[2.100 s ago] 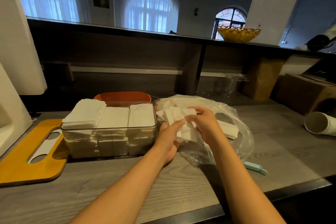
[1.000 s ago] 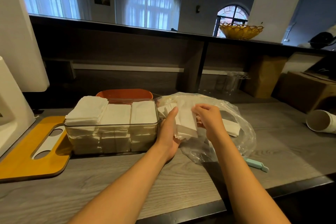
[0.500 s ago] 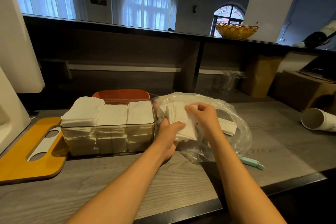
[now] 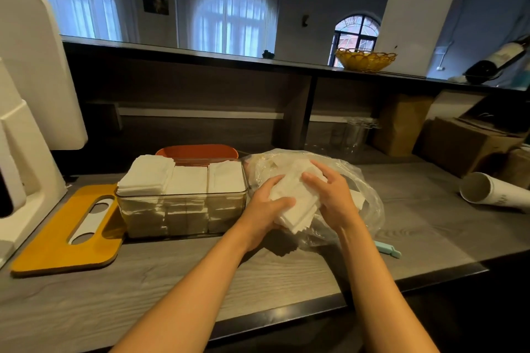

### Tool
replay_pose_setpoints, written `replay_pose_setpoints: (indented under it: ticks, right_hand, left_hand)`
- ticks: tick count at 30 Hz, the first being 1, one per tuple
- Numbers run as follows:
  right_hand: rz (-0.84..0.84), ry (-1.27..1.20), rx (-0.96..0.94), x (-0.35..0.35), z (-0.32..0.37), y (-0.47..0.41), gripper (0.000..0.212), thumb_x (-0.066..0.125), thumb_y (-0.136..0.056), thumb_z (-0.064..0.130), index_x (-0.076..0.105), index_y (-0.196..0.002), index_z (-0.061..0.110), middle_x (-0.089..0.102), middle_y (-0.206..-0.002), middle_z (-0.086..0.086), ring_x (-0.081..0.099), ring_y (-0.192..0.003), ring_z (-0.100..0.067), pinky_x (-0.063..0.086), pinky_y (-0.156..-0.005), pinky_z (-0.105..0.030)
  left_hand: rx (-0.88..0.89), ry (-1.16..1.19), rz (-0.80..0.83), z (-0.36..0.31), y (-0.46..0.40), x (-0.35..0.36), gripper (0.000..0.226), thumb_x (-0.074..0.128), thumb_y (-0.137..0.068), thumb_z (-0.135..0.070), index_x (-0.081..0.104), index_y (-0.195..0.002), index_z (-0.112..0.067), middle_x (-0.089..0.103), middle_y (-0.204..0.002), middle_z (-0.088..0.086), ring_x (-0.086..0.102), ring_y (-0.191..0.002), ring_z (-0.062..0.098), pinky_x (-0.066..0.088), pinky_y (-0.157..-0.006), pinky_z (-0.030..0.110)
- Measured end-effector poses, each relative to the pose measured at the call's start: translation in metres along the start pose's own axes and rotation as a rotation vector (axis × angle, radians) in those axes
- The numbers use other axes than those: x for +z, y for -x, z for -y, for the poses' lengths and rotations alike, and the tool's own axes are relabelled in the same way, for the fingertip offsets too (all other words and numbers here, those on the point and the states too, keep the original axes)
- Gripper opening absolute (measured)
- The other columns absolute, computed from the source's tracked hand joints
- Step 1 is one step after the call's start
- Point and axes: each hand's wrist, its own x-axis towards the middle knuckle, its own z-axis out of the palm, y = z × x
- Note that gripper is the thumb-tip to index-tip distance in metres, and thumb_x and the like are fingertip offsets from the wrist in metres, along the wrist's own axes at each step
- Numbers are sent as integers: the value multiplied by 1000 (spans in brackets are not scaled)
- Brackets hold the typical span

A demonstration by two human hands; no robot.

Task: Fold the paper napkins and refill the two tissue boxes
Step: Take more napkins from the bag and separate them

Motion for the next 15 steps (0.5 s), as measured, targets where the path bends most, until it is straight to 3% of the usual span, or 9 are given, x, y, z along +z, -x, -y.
replay_pose_setpoints:
  ticks: [4,11,15]
  right_hand:
    - [-21,-48,-23,5,1,37,31,66,-92,15,65,-123,13,71,-113,-10,70,-102,-29,59,-83,-40]
    - [165,65,14,36,11,93,22,69,-90,15,69,-111,11,75,-101,-8,73,-94,-27,60,-79,-37]
    - [206,155,-40,68,6,107,17,71,-90,14,71,-107,13,76,-97,-5,72,-91,-21,59,-76,-30]
  left_hand:
    - [36,-19,-160,1,28,1,43,68,-94,-16,56,-135,-21,69,-123,4,68,-110,21,60,-86,38]
    - [105,-114,-234,-4,99,-39,37,71,-90,-9,63,-125,-20,73,-116,5,70,-107,21,58,-92,42]
    - [149,-181,-256,-8,127,-69,35,72,-89,-8,66,-121,-18,75,-112,2,71,-105,16,58,-88,32]
